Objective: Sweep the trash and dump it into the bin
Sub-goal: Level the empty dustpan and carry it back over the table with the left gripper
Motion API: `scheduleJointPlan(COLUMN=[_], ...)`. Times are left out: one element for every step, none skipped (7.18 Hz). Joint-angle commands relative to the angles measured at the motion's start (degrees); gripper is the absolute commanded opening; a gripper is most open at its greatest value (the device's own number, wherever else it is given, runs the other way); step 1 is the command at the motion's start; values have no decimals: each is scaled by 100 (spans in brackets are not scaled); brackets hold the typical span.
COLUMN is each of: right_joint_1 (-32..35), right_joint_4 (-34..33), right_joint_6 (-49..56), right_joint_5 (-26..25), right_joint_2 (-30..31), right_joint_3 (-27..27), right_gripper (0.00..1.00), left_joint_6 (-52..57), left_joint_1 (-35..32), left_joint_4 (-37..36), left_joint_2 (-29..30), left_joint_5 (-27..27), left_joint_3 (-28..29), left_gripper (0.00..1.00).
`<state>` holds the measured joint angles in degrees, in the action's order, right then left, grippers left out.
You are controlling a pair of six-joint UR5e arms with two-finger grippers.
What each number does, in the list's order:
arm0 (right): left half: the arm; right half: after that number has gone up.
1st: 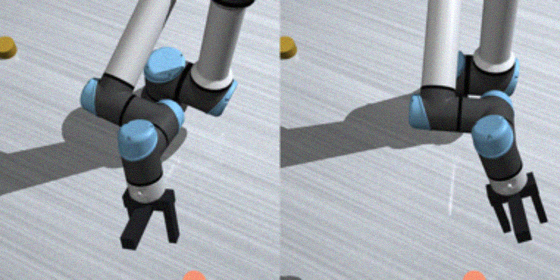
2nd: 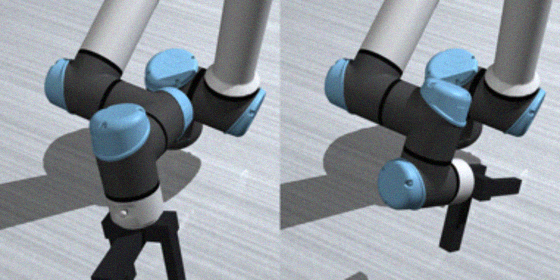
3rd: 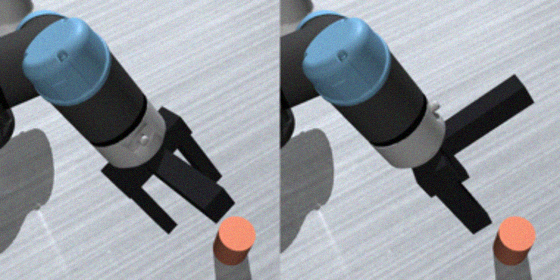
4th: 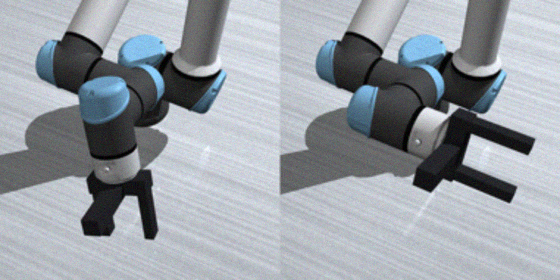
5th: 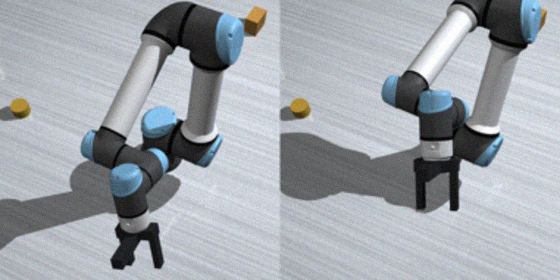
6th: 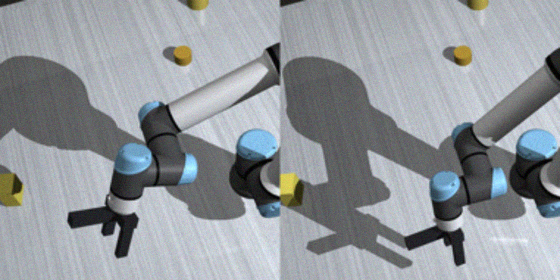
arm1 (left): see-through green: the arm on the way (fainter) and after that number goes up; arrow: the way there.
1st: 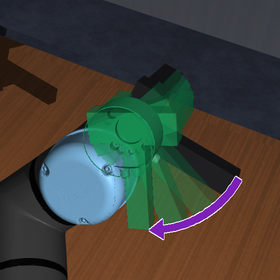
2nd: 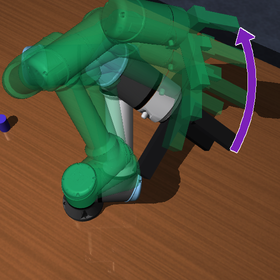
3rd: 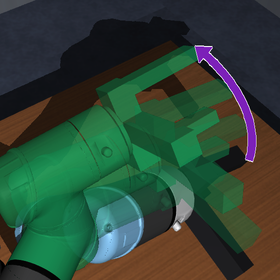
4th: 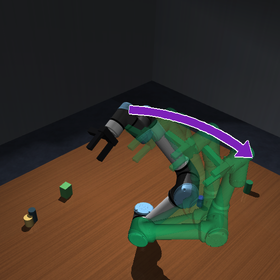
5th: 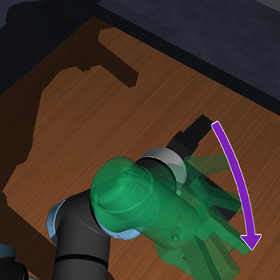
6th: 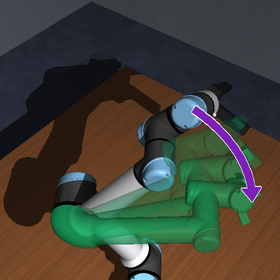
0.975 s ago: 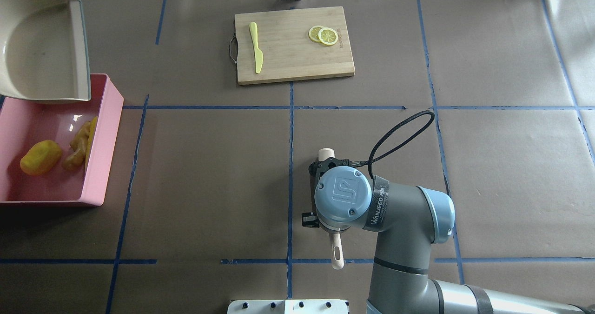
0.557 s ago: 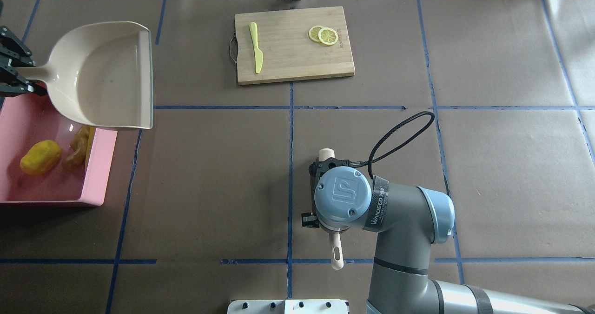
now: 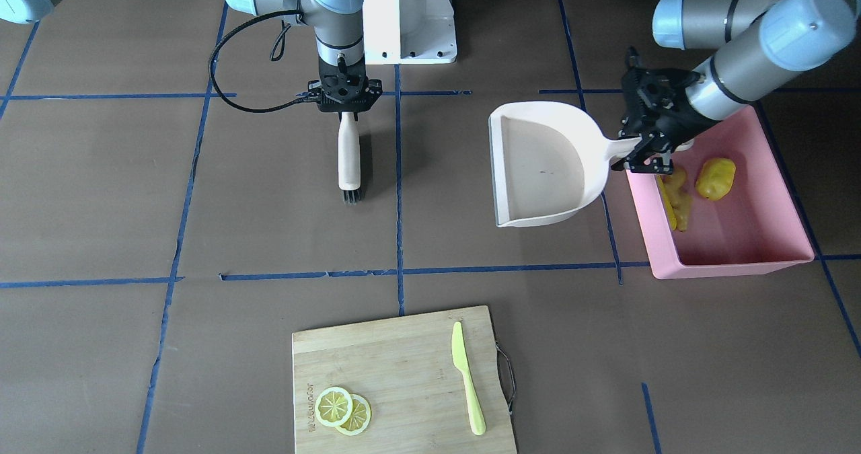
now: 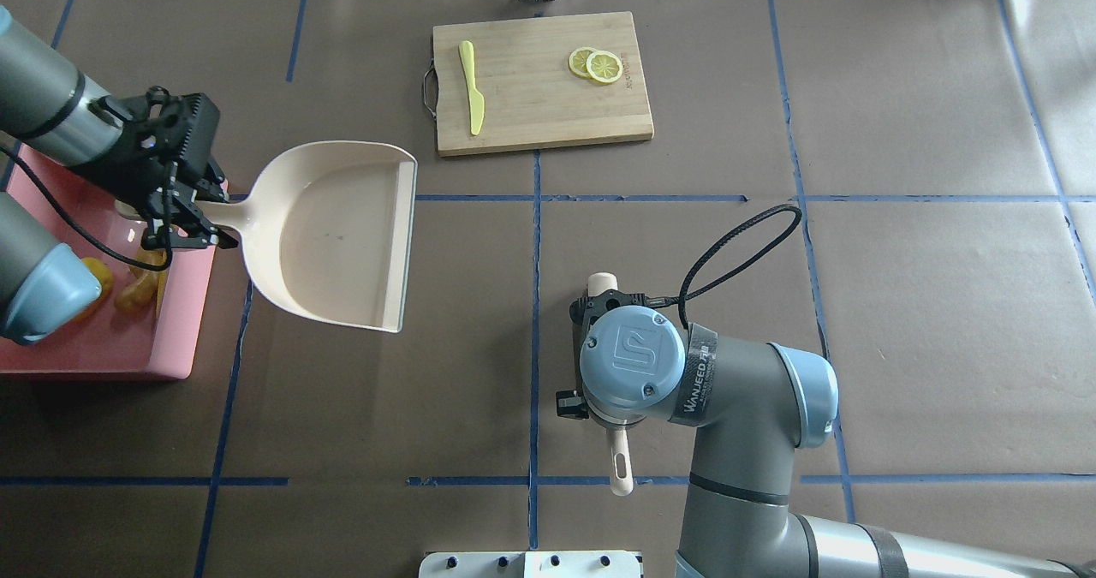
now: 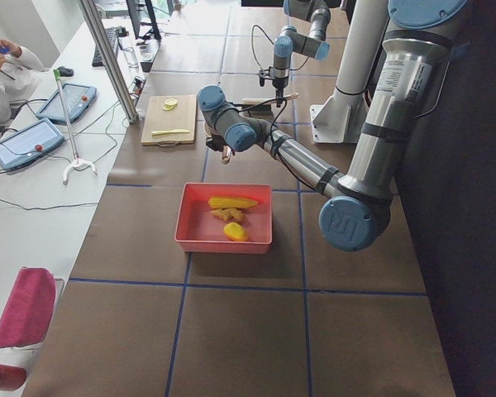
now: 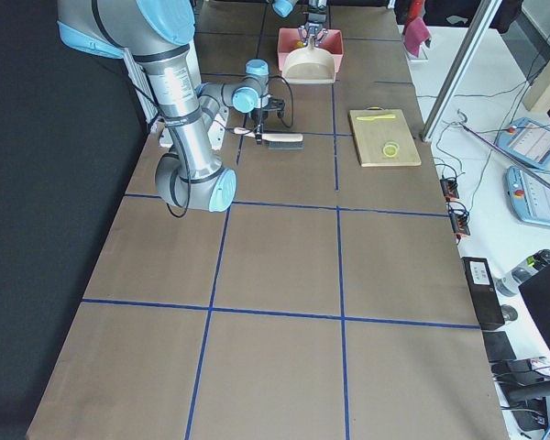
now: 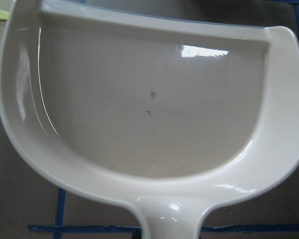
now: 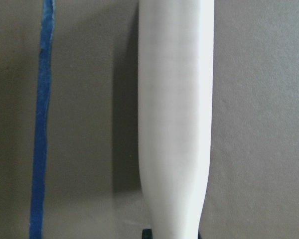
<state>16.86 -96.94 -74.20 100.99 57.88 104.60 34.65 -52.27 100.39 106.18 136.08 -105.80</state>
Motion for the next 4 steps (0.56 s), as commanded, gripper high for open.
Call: scheduleJointPlan(right_joint_1=[1, 1, -7, -7], right_joint_4=[0, 0, 0, 0], right_joint_6=[-68, -69, -69, -69], right_joint_5=[0, 9, 9, 9], right_joint_2=[-5, -13, -14, -14], right_joint_3=[8, 8, 8, 8], right_gripper=[0, 0, 0, 0], left_joint_6=[-728, -940, -1021, -1161], left_joint_1=[881, 1128, 1235, 1480], left_joint_4=[15, 24, 24, 24], left_joint_2=[341, 386, 465, 561], left_joint_5=[-659, -897, -1013, -1205], left_joint_3=[33, 51, 103, 156], left_gripper=[0, 0, 0, 1])
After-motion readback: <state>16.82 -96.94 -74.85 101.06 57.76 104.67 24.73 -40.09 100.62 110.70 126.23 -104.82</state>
